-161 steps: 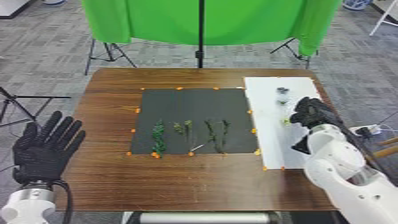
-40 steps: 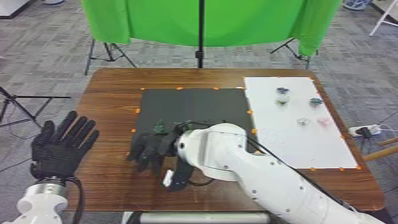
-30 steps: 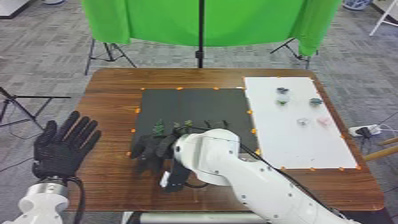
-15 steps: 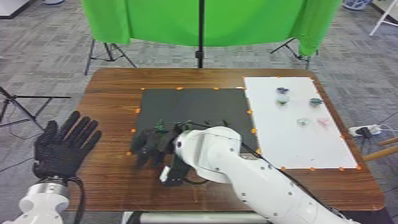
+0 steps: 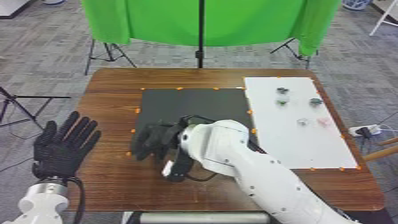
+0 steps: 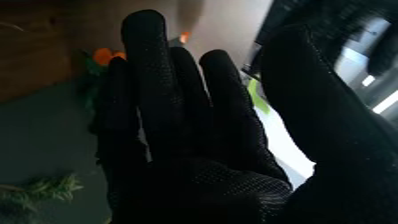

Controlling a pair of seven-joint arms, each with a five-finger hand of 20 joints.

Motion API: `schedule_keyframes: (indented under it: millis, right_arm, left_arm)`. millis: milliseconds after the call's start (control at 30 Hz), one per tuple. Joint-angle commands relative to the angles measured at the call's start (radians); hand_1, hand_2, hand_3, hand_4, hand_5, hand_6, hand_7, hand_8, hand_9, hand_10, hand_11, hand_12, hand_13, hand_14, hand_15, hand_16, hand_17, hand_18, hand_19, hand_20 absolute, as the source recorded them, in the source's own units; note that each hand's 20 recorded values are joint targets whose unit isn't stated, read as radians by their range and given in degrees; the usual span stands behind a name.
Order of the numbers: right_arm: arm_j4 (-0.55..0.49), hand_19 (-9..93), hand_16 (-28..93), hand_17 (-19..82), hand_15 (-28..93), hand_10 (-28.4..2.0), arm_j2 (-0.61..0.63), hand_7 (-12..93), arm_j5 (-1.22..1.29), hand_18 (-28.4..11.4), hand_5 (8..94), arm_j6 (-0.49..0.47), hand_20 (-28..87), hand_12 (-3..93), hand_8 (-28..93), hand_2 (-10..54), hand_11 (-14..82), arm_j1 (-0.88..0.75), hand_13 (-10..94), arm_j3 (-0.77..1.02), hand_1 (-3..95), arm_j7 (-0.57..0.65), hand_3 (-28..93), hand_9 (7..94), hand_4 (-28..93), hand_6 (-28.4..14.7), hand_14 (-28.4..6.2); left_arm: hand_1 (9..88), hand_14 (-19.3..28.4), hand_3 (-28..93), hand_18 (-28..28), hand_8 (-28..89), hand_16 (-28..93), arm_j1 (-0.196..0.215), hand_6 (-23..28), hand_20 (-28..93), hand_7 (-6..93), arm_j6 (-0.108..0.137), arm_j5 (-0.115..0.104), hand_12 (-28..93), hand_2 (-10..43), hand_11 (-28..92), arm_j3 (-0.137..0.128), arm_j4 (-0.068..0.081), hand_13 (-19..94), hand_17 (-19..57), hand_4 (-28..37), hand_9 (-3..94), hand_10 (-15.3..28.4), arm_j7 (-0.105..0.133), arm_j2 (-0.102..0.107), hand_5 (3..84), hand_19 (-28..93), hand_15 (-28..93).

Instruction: Arrange flowers

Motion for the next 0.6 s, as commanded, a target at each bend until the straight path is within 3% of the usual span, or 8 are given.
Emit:
schedule_keyframes:
  millis: [33,167,267,433,600]
  right_arm:
    - [-0.159,81,16,26,49,-18.2,0.225,12,-0.136,-24.0,56.9,0.164,38,11.3,-11,-5.1,13.5,-0.101,61,0.237,43.9,-0.047,76,56.6,-25,-6.5,-14.8]
    - [-0.153,80,16,26,47,-18.2,0.362,12,-0.360,-23.6,57.1,0.352,38,11.4,-11,-6.0,12.8,-0.192,60,0.348,43.9,-0.087,76,55.7,-24,-6.5,-14.7]
    - [-0.121,80,16,26,46,-17.9,0.441,12,-0.473,-23.3,57.1,0.367,37,11.7,-11,-7.3,13.0,-0.251,60,0.429,44.1,-0.057,76,55.9,-24,-6.3,-14.3]
    - [-0.104,80,17,26,46,-17.7,0.526,13,-0.595,-22.9,56.5,0.387,38,12.0,-11,-9.4,13.1,-0.370,59,0.552,45.0,-0.044,77,55.7,-25,-6.2,-13.9]
    - [-0.106,80,18,25,47,-16.9,0.553,13,-0.604,-22.9,55.8,0.358,38,12.1,-11,-9.5,13.0,-0.450,58,0.622,44.7,-0.014,77,54.5,-26,-6.0,-13.8]
  left_arm:
    - [27.9,15.0,71,12.6,-7,-4,0.017,9.9,14,11.5,-0.003,0.002,13,13.8,17,-0.015,-0.002,28,-4.5,-28.3,38.0,15.9,-0.001,-0.023,44.8,25,29]
    - [27.9,15.1,71,12.6,-7,-4,0.032,9.9,14,11.5,-0.012,0.007,13,13.7,17,-0.026,-0.008,28,-4.5,-28.3,38.0,15.9,0.005,-0.030,44.9,25,29]
    - [27.9,15.1,71,12.6,-7,-4,0.040,9.9,13,11.6,-0.009,0.023,13,13.8,17,-0.032,-0.012,28,-4.5,-28.3,38.1,15.9,0.011,-0.033,44.9,25,29]
    - [27.9,15.1,71,12.6,-7,-4,0.062,9.9,13,11.6,-0.006,0.018,13,13.7,17,-0.042,-0.022,28,-4.5,-28.3,38.0,16.1,0.018,-0.039,44.9,25,29]
    - [27.9,15.0,71,12.6,-7,-4,0.058,10.0,14,11.5,-0.006,0.016,13,13.8,17,-0.035,-0.020,28,-4.5,-28.3,38.0,16.0,0.018,-0.041,44.9,25,29]
